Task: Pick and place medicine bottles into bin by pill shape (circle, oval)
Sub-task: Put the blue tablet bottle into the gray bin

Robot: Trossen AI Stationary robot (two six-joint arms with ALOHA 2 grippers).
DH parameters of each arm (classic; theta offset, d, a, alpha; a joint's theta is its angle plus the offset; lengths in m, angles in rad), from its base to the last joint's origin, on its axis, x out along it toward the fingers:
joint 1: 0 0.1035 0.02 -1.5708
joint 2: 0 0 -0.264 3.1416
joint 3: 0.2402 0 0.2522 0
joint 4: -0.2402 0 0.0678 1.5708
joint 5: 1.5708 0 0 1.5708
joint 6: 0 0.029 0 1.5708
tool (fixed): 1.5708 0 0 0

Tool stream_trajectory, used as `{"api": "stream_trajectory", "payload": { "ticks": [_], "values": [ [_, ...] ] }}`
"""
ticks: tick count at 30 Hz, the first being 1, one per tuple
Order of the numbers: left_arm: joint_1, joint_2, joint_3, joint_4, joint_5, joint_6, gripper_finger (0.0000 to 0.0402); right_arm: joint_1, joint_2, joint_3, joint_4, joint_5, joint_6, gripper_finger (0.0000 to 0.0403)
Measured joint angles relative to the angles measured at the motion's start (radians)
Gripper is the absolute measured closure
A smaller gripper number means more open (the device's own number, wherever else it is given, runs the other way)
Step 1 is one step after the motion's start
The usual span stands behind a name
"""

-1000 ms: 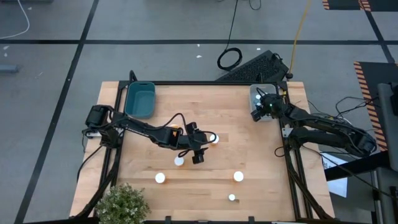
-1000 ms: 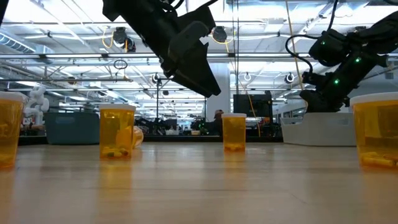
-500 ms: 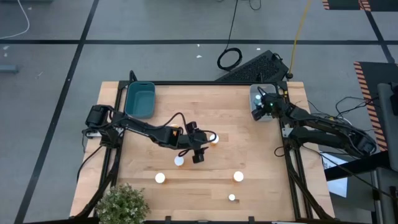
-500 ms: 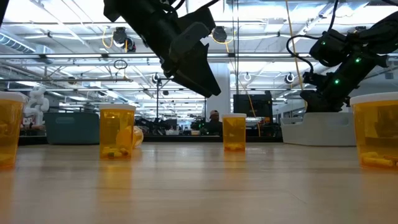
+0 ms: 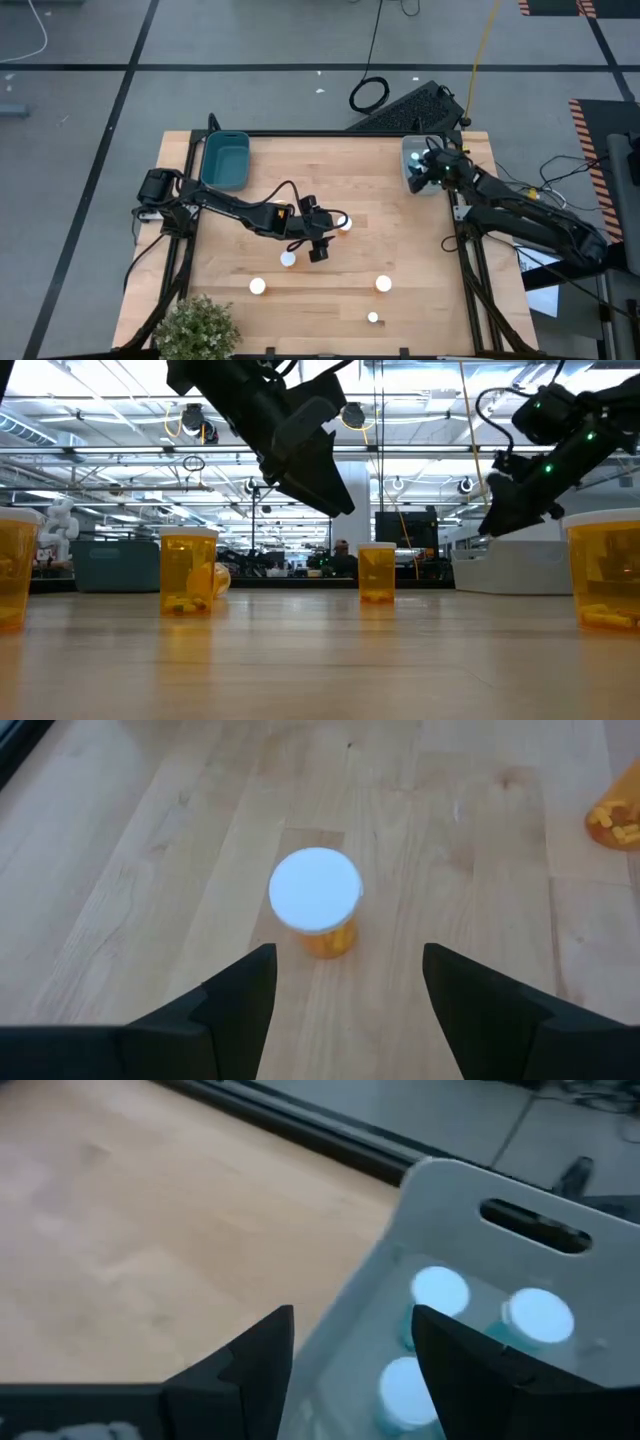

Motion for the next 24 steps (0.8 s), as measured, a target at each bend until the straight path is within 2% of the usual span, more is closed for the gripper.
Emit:
{"api": "stream_trajectory", "payload": {
  "ticks": [6,13,19,24],
  "values": [
    [0.0,0.0,0.0,-0.016,0.0,0.01,0.0149,0.094,-0.056,0.128,-0.226,-0.044,0.052,0.0203],
    [-0.004,0.0,0.0,-0.028,0.0,0.01,0.0149,0.326,-0.081,0.235,-0.408,-0.062,0.147,0.0203],
    [-0.02,0.0,0.0,-0.032,0.0,0.009,0.0149,0.595,-0.07,0.248,-0.415,-0.047,0.246,0.0203],
    [-0.038,0.0,0.0,-0.033,0.0,-0.005,0.0149,0.836,-0.004,0.248,-0.321,0.032,0.346,0.0204]
  ]
}}
